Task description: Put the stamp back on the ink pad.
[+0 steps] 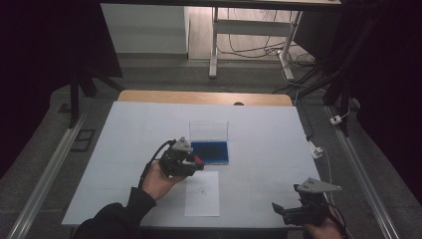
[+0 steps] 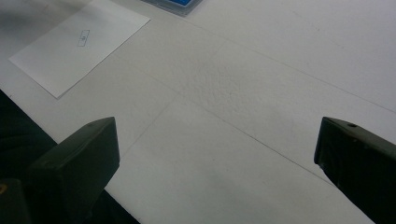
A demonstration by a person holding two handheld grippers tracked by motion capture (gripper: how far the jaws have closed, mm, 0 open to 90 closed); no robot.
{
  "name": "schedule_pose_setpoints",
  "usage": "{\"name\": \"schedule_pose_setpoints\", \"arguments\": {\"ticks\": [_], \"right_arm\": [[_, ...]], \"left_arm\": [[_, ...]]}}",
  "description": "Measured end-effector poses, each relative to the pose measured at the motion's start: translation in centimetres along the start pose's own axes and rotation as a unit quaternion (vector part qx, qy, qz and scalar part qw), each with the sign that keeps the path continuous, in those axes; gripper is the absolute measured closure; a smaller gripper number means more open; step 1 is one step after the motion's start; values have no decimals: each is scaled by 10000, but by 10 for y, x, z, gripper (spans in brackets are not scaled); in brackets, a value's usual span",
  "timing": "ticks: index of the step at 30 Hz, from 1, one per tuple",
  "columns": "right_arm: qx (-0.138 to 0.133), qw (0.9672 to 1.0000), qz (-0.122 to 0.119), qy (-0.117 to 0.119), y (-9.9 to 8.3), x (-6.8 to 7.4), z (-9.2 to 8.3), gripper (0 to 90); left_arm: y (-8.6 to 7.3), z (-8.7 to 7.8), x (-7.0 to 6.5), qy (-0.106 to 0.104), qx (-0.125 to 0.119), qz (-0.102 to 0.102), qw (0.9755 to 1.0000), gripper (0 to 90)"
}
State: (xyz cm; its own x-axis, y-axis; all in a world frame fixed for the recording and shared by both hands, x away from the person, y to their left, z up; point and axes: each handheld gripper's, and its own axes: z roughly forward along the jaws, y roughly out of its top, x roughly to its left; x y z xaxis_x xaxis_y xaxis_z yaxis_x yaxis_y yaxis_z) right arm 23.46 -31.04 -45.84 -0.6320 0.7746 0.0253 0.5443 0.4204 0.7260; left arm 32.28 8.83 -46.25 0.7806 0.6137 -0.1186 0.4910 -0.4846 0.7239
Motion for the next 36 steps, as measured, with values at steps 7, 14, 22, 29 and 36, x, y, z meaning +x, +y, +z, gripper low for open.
{"name": "schedule_pose_setpoints", "arguments": {"ticks": [7,14,22,29,36], "right_arm": [[19,10000,-12,-8,0,0,0,3],[16,10000,-7,-1,0,0,0,3],[15,10000,10,1,0,0,0,3],[18,10000,19,7,0,0,0,3],[21,10000,33,8,0,-1,0,3]], "left_arm": [[5,3,5,5,-20,-33,10000,580],[11,11,12,24,20,-68,10000,579],[17,19,25,36,-36,-219,9997,579],[22,28,31,99,-10,-215,9997,580],[28,39,37,137,-11,-214,9997,580]]}}
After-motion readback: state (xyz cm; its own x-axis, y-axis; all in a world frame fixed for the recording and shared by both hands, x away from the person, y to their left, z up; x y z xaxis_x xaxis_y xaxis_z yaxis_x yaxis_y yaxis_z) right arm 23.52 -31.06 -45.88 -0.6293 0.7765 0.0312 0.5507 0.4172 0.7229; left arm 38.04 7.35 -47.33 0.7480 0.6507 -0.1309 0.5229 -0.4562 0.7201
